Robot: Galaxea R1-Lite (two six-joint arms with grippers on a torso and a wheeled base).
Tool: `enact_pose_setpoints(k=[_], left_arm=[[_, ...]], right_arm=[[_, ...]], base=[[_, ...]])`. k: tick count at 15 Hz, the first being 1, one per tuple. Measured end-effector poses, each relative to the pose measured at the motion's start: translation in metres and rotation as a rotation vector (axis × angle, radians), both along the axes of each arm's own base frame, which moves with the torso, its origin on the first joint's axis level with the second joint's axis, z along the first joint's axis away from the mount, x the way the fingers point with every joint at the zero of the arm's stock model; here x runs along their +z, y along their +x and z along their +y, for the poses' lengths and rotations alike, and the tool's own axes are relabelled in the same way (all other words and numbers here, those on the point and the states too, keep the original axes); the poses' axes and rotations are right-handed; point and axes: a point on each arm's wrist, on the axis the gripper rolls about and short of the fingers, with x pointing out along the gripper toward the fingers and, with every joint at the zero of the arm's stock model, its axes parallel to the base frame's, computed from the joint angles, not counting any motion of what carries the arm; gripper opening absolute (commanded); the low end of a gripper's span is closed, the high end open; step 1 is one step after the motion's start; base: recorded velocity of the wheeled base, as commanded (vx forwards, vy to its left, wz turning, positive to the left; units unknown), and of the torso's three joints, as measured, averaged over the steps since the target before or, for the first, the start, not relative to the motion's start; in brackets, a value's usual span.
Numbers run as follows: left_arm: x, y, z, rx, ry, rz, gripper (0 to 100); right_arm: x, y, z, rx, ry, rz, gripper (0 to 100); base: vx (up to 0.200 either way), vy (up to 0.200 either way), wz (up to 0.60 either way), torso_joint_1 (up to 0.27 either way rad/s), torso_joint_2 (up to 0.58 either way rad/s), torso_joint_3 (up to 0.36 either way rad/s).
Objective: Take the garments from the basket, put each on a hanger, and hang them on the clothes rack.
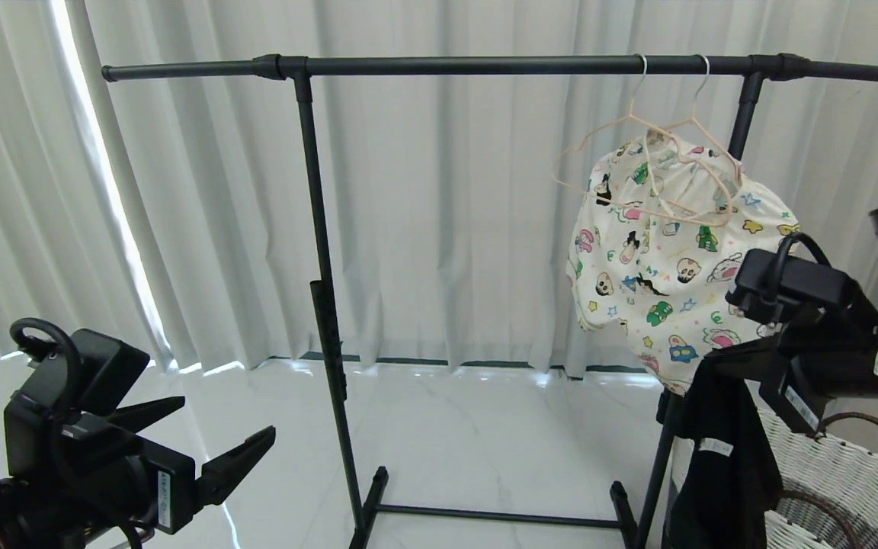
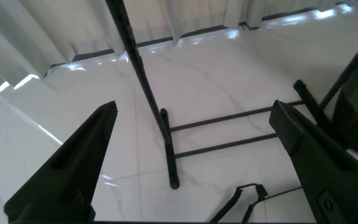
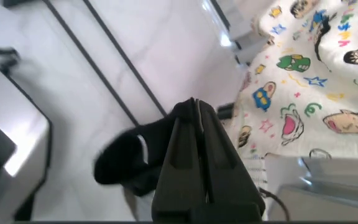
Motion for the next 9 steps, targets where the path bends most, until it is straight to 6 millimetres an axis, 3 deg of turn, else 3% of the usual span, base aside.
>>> enact_pose_setpoints(k=[6,9], left_arm=[[0.022,-0.007,-0.044,-0.233,-0.131,-0.017,100],[0.024,-0.015,-0.07,-0.42,-0.146,0.016,100]], right_arm=[[0.045,0.019,0.057,0.073,0.186,-0.045,0],[0.056,0.011,0.094,0.134,0.291,0.004,0]], base=[[0.0,0.0,0.0,0.0,0.0,0.0],[0.0,0.0,0.0,0.0,0.0,0.0]])
